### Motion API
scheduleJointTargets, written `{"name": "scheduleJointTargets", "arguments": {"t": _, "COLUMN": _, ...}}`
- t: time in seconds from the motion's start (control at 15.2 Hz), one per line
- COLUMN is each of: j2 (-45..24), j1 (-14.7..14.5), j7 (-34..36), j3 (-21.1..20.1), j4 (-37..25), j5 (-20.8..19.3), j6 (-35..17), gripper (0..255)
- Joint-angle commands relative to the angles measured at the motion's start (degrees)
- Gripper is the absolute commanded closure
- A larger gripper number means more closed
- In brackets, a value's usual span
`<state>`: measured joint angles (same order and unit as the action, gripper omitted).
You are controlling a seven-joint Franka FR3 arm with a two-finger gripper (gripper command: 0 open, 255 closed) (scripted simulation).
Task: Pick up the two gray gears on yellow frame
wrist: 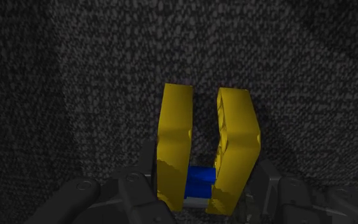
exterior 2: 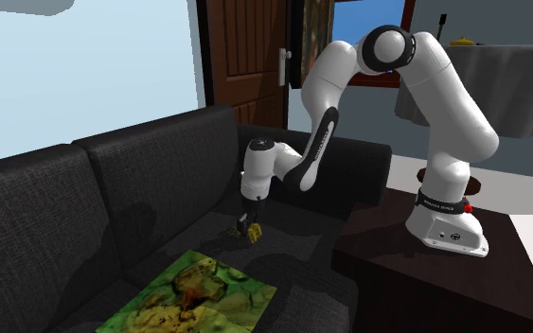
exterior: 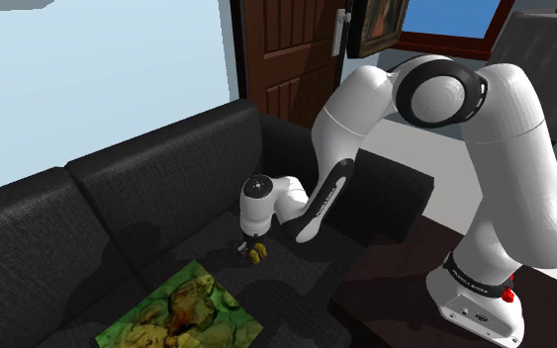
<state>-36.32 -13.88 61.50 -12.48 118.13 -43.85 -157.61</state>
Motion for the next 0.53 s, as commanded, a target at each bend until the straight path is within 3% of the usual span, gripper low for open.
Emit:
{"name": "scheduleJointTargets", "arguments": {"t": 0.0, "j2": 1.1, "j1": 0.6, "j7": -0.7, "j3": -0.7, "j4": 0.5, "j5": 0.7, "j6": 0.7, "gripper": 255}}
{"name": "scheduleJointTargets", "arguments": {"t": 0.46, "j2": 6.0, "j1": 2.9, "j7": -4.0, "j3": -3.8, "j4": 2.3, "j5": 4.3, "j6": 3.7, "gripper": 255}}
